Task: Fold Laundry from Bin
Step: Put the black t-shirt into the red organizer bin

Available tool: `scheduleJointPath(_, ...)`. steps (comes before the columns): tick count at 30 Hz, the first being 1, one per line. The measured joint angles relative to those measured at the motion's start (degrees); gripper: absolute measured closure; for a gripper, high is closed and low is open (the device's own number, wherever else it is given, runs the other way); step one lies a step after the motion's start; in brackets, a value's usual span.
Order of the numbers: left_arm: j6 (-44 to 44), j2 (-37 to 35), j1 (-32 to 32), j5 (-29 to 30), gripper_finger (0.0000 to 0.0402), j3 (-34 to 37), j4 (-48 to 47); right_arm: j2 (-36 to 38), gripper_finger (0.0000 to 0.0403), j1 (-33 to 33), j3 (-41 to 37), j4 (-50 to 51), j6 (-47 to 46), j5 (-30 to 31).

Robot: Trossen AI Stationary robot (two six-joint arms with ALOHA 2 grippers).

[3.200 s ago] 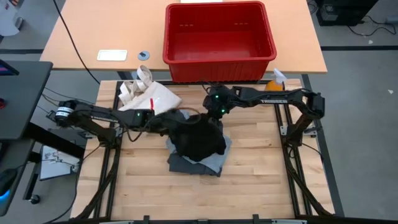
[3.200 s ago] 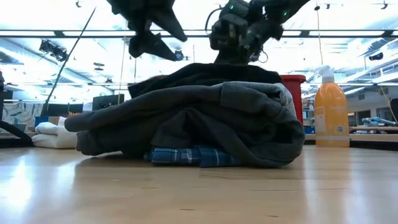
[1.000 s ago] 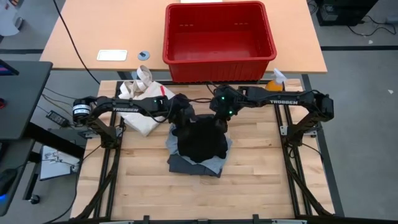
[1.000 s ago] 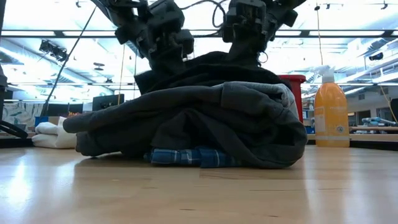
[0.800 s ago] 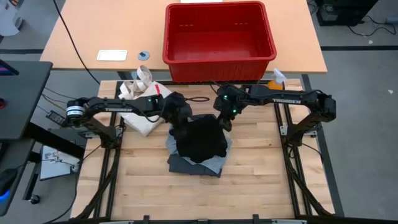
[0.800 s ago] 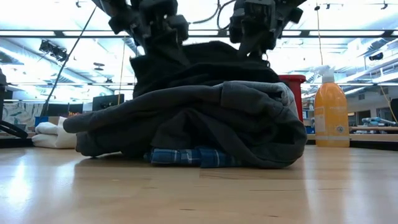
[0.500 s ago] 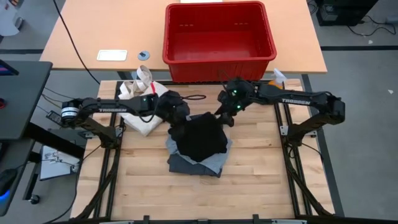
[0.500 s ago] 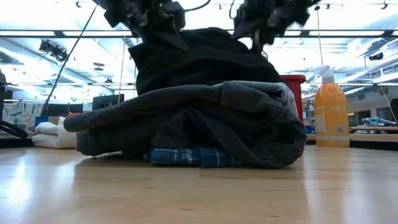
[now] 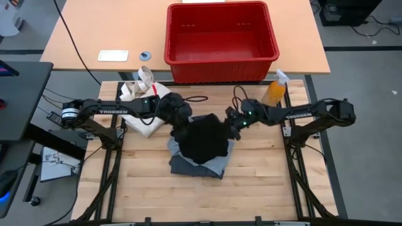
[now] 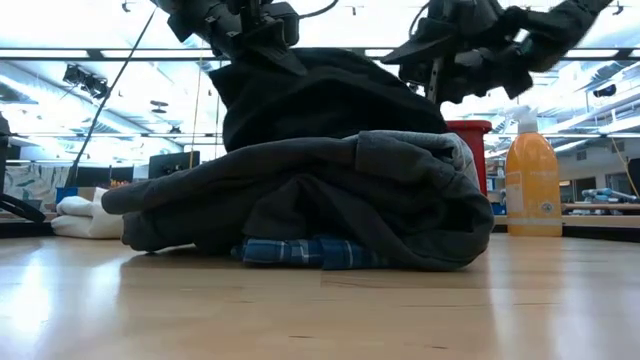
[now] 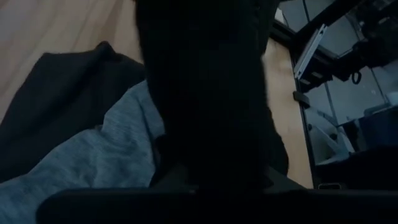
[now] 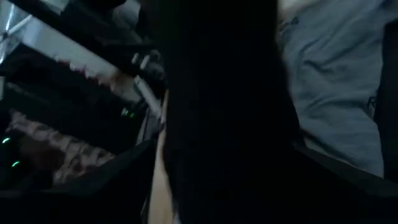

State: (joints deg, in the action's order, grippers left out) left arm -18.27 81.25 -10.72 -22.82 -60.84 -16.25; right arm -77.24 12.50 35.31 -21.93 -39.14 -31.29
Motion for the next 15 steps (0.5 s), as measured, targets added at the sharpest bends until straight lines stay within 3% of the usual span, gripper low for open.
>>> scheduleJointPath(5,-1.4,0.0,0.0,0.3,0.0364,0.0,2.3,-3.0,0.0052,-0.9,-2.1,-12.7,-5.0,2.7)
scheduleJointPath(11,-3.1,0.0,0.0,0.5,0.0365,0.0,3.2,-6.2,0.0053,-4.0,4.8,-12.6,-3.6,0.7)
scheduleJointPath(15,-3.7,0.0,-0.2,1.1,0.0365,0.0,2.9,-8.5,0.0055,-4.4,8.0,-9.3,-1.0,4.0)
